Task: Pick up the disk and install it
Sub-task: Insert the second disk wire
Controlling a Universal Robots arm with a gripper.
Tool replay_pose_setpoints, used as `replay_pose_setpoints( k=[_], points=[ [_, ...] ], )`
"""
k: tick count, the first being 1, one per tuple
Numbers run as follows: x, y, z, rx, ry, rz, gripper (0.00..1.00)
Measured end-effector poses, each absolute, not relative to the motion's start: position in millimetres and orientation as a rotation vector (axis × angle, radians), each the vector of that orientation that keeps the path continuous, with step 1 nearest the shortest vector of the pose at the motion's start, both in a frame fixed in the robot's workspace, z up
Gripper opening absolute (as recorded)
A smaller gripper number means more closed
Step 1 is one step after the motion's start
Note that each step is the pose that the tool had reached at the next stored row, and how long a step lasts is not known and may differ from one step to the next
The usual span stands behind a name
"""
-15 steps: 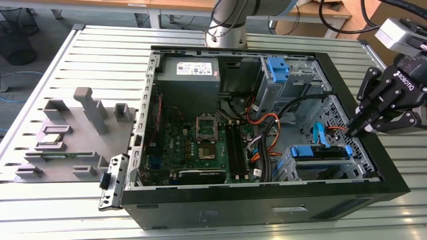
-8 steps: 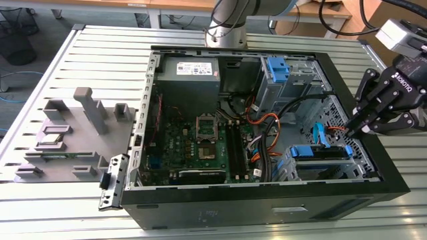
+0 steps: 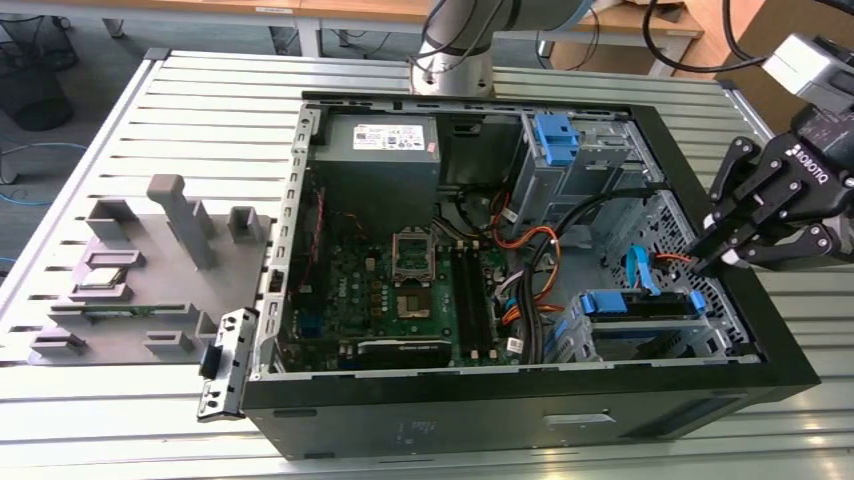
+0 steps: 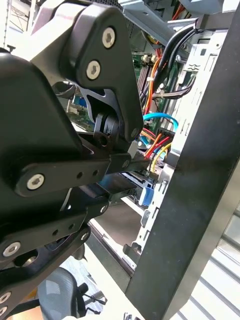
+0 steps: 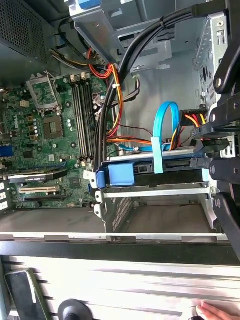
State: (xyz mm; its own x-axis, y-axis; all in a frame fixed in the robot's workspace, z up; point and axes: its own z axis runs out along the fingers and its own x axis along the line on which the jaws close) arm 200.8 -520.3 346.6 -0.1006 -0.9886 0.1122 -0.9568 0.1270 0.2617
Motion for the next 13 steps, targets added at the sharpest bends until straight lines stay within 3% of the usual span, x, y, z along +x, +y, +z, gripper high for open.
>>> replay_pose_setpoints(
  k=[13],
  points=[
    [210.5, -519.5, 343.4, 1.908, -2.145, -0.180, 0.30]
  ],
)
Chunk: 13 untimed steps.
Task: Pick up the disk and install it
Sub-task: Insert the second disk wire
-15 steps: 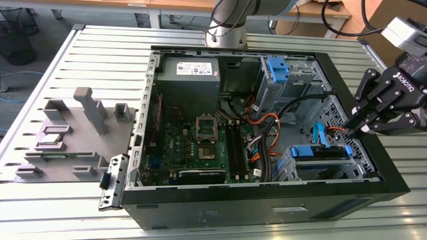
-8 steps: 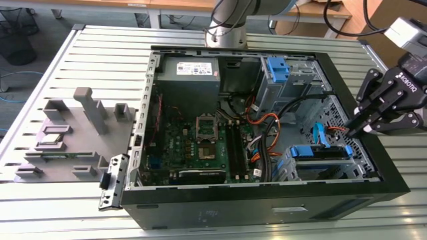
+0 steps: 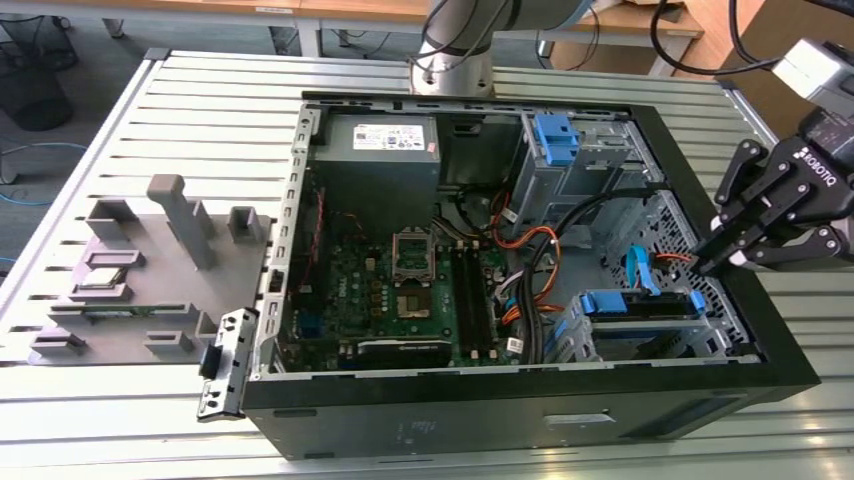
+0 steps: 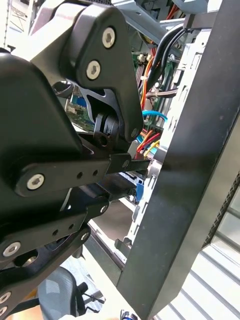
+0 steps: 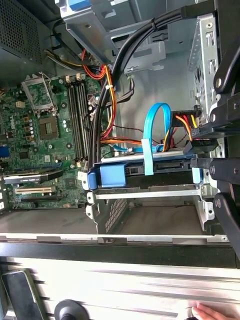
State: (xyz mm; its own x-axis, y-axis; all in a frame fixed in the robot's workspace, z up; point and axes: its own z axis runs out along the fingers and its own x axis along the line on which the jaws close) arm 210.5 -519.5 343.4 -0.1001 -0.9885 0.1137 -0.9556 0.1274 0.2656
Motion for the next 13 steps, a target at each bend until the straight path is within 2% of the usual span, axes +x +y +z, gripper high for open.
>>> replay_pose_setpoints(
  k=[13],
  points=[
    [210.8, -515.1, 343.5, 1.905, -2.142, -0.176, 0.30]
  ],
)
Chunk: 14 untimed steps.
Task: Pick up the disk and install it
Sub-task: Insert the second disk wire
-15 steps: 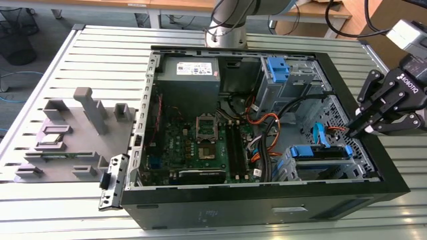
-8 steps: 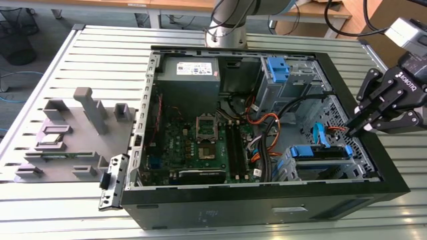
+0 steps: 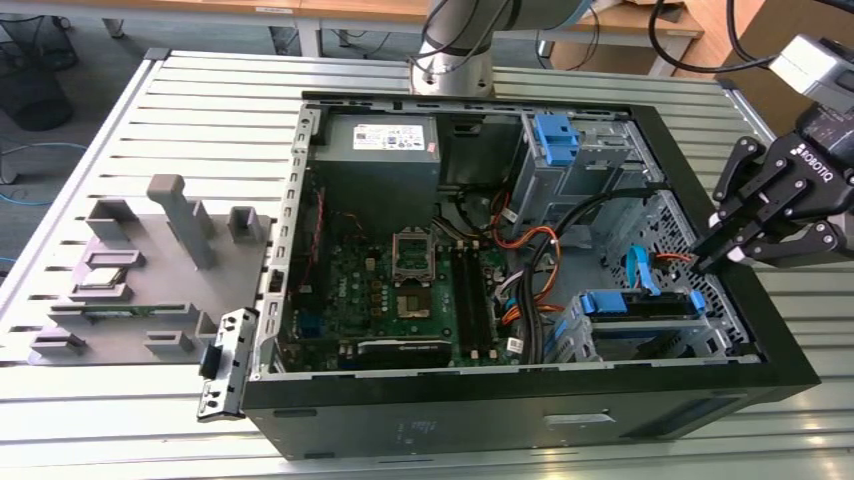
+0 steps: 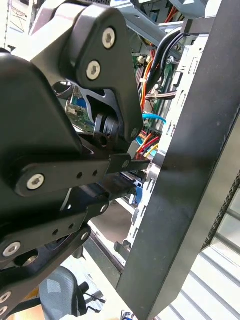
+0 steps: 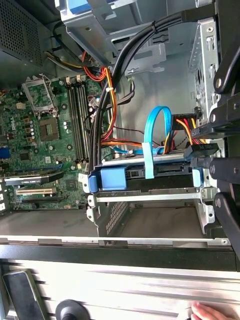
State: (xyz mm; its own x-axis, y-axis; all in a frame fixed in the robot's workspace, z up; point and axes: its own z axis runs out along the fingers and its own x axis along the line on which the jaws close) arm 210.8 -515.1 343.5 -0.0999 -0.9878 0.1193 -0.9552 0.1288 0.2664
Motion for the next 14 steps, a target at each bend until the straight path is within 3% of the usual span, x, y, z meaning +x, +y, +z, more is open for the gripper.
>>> replay_pose_setpoints(
  k=[4, 14],
  points=[
    [210.8, -515.1, 343.5, 1.905, -2.142, -0.176, 0.16],
    [210.9, -515.1, 343.4, 1.905, -2.142, -0.176, 0.16]
  ],
)
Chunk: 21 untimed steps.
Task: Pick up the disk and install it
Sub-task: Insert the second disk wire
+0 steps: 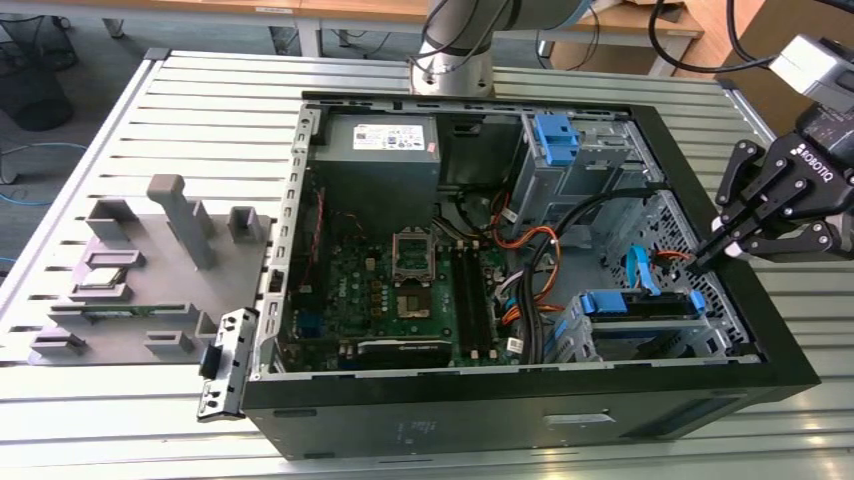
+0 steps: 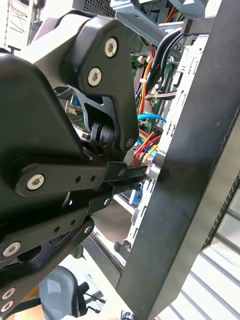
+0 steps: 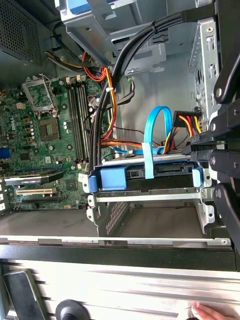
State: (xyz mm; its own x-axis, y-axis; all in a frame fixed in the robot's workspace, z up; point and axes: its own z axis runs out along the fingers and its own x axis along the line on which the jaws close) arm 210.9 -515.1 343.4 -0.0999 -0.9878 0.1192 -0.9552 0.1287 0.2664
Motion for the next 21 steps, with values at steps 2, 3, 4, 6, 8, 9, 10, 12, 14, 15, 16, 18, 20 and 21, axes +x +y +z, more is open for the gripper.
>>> replay_pose_setpoints(
  k=[2, 3, 4, 6, 8, 9, 10, 12, 14, 15, 16, 18, 20, 21],
  points=[
    [211, -515, 344, 1.904, -2.142, -0.175, 0.16],
    [211, -515, 345, 1.904, -2.142, -0.175, 0.16],
    [211, -515, 346, 1.905, -2.142, -0.175, 0.16],
    [211, -515, 350, 1.905, -2.142, -0.175, 0.16],
    [210, -515, 350, 1.905, -2.143, -0.175, 0.16],
    [209, -515, 350, 1.907, -2.145, -0.172, 0.16],
    [207, -515, 351, 1.909, -2.147, -0.167, 0.16],
    [204, -515, 351, 1.914, -2.152, -0.160, 0.16],
    [201, -516, 351, 1.919, -2.154, -0.153, 0.16],
    [200, -516, 350, 1.922, -2.155, -0.150, 0.16],
    [198, -517, 350, 1.924, -2.156, -0.147, 0.16],
    [196, -517, 350, 1.930, -2.158, -0.140, 0.16],
    [194, -518, 350, 1.935, -2.160, -0.134, 0.16],
    [192, -518, 350, 1.937, -2.161, -0.131, 0.16]
  ],
)
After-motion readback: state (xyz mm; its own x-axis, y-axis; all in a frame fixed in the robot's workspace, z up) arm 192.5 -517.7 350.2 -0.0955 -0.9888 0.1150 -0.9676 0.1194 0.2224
